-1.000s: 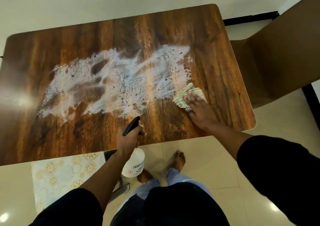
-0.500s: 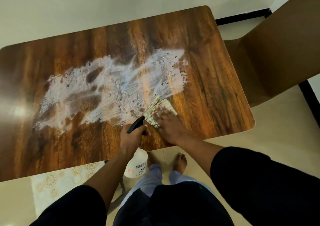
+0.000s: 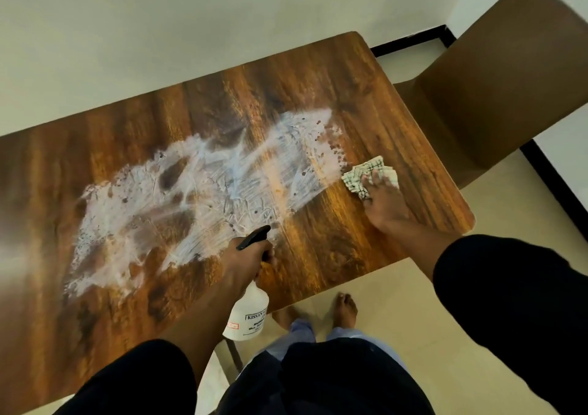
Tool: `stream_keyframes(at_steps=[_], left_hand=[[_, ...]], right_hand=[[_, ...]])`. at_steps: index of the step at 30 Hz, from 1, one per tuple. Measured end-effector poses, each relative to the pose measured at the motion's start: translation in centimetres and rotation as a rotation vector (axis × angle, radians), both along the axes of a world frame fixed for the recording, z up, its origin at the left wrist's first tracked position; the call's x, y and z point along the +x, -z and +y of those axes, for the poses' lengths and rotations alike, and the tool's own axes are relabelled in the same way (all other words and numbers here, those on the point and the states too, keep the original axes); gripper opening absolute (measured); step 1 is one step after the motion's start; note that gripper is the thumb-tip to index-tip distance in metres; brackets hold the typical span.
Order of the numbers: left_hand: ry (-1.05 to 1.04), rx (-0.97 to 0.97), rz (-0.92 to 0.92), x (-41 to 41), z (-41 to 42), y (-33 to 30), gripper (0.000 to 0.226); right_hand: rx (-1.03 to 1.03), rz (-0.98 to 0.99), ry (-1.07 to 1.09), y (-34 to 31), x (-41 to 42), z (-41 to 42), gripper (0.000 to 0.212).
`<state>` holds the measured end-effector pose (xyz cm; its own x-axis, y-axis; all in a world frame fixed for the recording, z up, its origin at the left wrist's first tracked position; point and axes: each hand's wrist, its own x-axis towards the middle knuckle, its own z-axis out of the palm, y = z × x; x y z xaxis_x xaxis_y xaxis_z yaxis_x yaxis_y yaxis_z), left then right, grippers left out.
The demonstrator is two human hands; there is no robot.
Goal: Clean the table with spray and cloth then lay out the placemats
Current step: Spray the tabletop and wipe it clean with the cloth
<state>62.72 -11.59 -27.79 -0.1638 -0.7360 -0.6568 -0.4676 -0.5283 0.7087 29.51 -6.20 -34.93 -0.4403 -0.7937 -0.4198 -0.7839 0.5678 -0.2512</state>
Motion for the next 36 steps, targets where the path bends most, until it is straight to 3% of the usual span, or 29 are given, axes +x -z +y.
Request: stream_keyframes(at_steps=[6, 12, 18, 21, 24, 27, 33, 36], left_hand=[[-0.031, -0.003, -0.022, 0.9, -2.8, 0.4, 0.012], [-0.005, -0.01, -0.005, 0.0, -4.9, 0.0, 0.018], [-0.014, -0.019, -0.057, -1.7, -5.9, 0.4, 0.022], [-0.023, -0.026, -0.076, -2.7, -5.9, 0.8, 0.021], [-0.071, -0.016, -0.043, -3.7, -5.5, 0.7, 0.025], [-0.147, -0.002, -0.011, -4.5, -5.4, 0.5, 0.02], [-0.255, -0.017, -0.034, -7.2, -5.3, 0.6, 0.023], [-0.309, -0.015, -0.051, -8.1, -5.4, 0.7, 0.017]], right_hand=[[-0.014, 0.014, 0.059, -0.2, 7.2, -0.5, 0.066], [-0.091, -0.069, -0.425, 0.2, 17.3, 2.5, 0.072], [-0.15, -0.156, -0.67, 2.2, 11.8, 2.3, 0.067], [-0.194, -0.104, -0.501, 1.6, 7.0, 1.2, 0.054], [-0.153, -0.036, -0.167, 1.0, 2.0, 0.0, 0.061], [-0.104, -0.03, 0.028, 0.7, -1.9, -1.7, 0.066], [-0.094, -0.036, 0.105, 1.3, -1.6, -5.5, 0.065], [-0.116, 0.0, 0.044, 1.7, -0.9, -6.8, 0.065]])
